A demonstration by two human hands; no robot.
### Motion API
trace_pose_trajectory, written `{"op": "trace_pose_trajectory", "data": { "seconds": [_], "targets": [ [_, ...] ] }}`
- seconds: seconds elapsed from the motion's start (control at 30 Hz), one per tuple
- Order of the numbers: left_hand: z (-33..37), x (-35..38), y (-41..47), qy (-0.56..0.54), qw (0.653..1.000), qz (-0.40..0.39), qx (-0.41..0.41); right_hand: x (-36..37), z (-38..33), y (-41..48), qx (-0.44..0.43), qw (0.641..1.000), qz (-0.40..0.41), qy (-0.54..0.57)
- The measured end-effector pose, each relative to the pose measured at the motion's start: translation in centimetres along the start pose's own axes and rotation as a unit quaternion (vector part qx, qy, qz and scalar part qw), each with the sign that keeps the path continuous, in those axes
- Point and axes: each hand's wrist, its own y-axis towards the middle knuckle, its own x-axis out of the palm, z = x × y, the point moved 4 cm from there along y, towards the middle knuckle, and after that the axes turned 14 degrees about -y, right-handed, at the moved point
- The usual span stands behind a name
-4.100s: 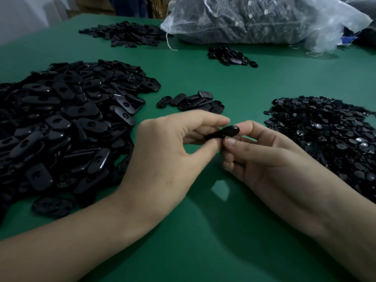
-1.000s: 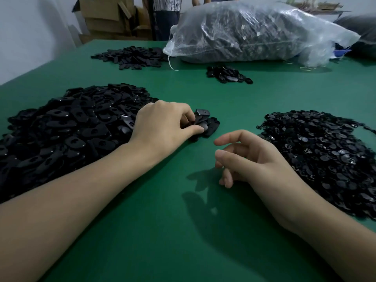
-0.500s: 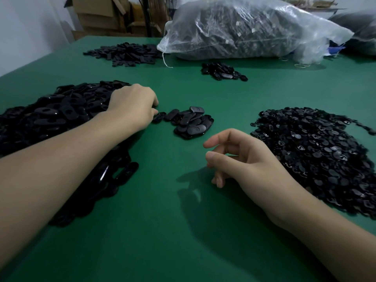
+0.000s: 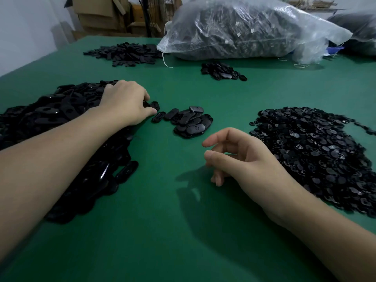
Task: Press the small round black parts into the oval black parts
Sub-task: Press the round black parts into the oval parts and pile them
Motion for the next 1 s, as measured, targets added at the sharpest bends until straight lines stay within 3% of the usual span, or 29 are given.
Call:
{"op": "trace_pose_trajectory", "data": {
  "seconds": [0.23,0.33,0.4,0.47,0.57,0.67,0.83,1.0],
  "targets": [
    [0.7,-0.9,-1.1,-0.039,0.999,0.004,0.026,0.1,0.1,0.1,0.003,1.000,0.007,0.000],
    [1.7,-1.9,-2.1,-0.077,0.994,0.048,0.054,0.0,0.1,0.0,0.001,1.000,0.011,-0.015],
    [2.4,-2.7,-3.0,-0.166,0.982,0.064,0.065,-0.1,0.0,-0.1,-0.009,0.999,0.020,-0.044],
    [3.5,-3.1,-4.5,-0.346,0.936,0.029,0.051,-0.4,-0.3,-0.1,-0.033,0.991,0.047,-0.120],
    [5.6,-2.4,-7.5,-0.551,0.831,-0.066,0.040,-1.1,-1.2,-0.2,-0.072,0.959,0.116,-0.249],
    [7.1,-1.0,-10.5,-0.600,0.786,-0.142,0.050,-2.7,-1.6,0.8,-0.039,0.921,0.132,-0.364],
    [7.1,0.1,-13.0,-0.599,0.784,-0.152,0.048,-6.5,-1.1,4.2,0.028,0.792,0.103,-0.602],
    [7.5,0.6,-14.1,-0.570,0.807,-0.143,0.057,-8.1,0.6,6.6,0.084,0.738,0.123,-0.658]
  ]
}}
